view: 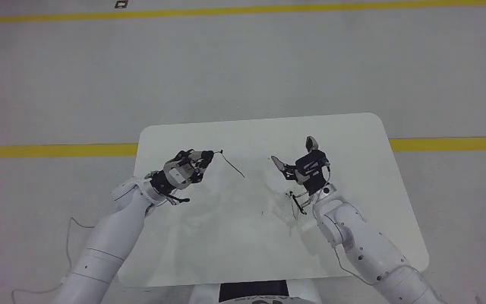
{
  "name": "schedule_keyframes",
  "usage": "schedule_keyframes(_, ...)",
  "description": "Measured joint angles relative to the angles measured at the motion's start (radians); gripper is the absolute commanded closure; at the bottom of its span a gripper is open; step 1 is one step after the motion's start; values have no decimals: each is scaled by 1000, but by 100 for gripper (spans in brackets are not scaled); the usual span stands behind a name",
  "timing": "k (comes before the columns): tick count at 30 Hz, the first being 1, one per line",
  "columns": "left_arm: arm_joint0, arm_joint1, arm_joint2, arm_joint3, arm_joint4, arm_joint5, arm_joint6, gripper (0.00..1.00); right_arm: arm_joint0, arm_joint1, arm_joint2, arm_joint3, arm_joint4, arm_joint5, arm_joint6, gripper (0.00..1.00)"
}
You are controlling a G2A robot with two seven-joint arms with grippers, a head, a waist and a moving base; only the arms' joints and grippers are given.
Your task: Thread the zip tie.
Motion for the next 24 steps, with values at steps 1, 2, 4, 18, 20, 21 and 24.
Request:
schedule_keyframes(1, 1, 1, 0, 1, 1, 0, -3, 100, -4, 0, 9, -4, 7, -4, 2, 0)
schedule_keyframes(2, 1, 3, 0, 1, 1, -1, -6, 100, -10, 0, 21, -9, 16, -8, 5, 0)
schedule_keyframes(4, 1, 6, 1, 2, 3, -1, -12, 100, -17, 0, 37, -16, 27, -10, 9, 0)
schedule_keyframes(18, -6, 27, 1, 11, 0, -1, -58, 100, -31, -3, 71, -32, 37, 9, 17, 0)
schedule_keyframes(20, -6, 27, 1, 11, 0, -1, -58, 100, -31, -3, 71, -32, 37, 9, 17, 0)
schedule_keyframes(21, -6, 27, 1, 11, 0, -1, -58, 100, -31, -3, 71, -32, 37, 9, 17, 0)
schedule_keyframes(24, -6, 27, 1, 11, 0, -1, -58, 100, -31, -3, 71, -32, 37, 9, 17, 0)
